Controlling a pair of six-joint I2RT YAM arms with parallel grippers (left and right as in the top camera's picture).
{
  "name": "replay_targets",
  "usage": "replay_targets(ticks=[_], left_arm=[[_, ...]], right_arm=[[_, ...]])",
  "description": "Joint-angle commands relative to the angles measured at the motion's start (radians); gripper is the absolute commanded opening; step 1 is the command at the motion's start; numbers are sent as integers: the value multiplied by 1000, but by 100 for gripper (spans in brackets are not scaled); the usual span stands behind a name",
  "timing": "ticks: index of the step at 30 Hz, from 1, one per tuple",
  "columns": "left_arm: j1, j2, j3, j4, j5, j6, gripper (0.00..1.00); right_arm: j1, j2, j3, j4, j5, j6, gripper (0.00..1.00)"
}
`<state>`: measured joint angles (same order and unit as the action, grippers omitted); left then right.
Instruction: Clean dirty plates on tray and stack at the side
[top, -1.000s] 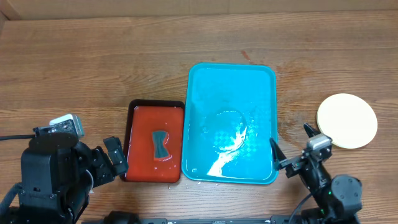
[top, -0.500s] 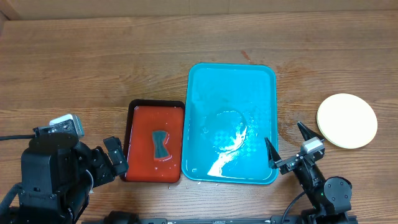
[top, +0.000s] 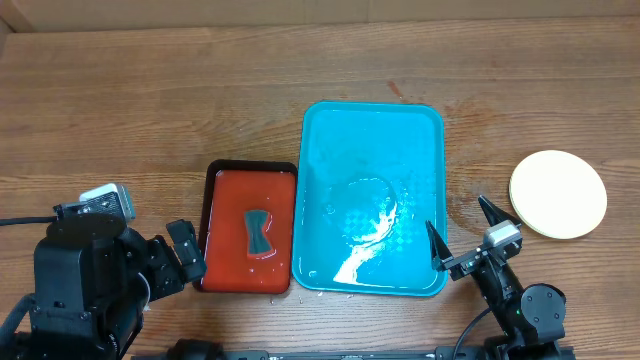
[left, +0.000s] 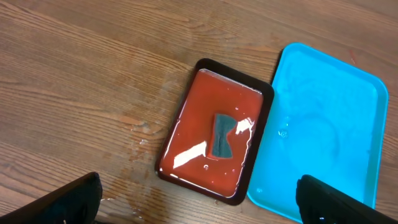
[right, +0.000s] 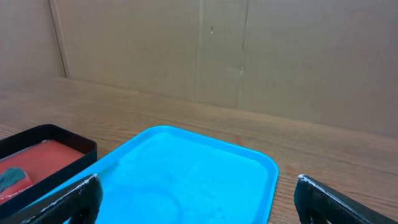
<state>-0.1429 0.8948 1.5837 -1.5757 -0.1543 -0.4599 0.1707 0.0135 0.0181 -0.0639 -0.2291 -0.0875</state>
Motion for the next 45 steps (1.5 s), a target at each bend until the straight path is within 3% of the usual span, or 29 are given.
replay_targets(ticks=[1, 7, 9, 11, 15, 18, 25, 32, 45], left_arm=[[4, 2, 7, 2, -10, 19, 100], [8, -2, 7, -13, -18, 20, 100], [23, -20, -3, 27, -128, 38, 100], [48, -82, -92, 245, -135, 81, 100], [97, -203, -330, 611, 60, 290, 100], [135, -305, -536, 830, 162, 355, 100], [153, -579, -975, 1110, 185, 343, 100], [182, -888, -1291, 1223, 185, 257, 100], [183, -892, -1579, 1503, 181, 251, 100]], right_arm=[[-2, -11, -10, 6, -4, -7, 100], [-2, -11, -10, 7, -4, -7, 100], [-2, -11, -10, 7, -4, -7, 100], [-2, -11, -10, 6, -4, -7, 100], [-2, -11, -10, 6, -4, -7, 100], [-2, -11, -10, 6, -4, -7, 100], [-2, -11, -10, 6, -4, -7, 100], [-2, -11, -10, 6, -4, -7, 100], [-2, -11, -10, 7, -4, -7, 100]])
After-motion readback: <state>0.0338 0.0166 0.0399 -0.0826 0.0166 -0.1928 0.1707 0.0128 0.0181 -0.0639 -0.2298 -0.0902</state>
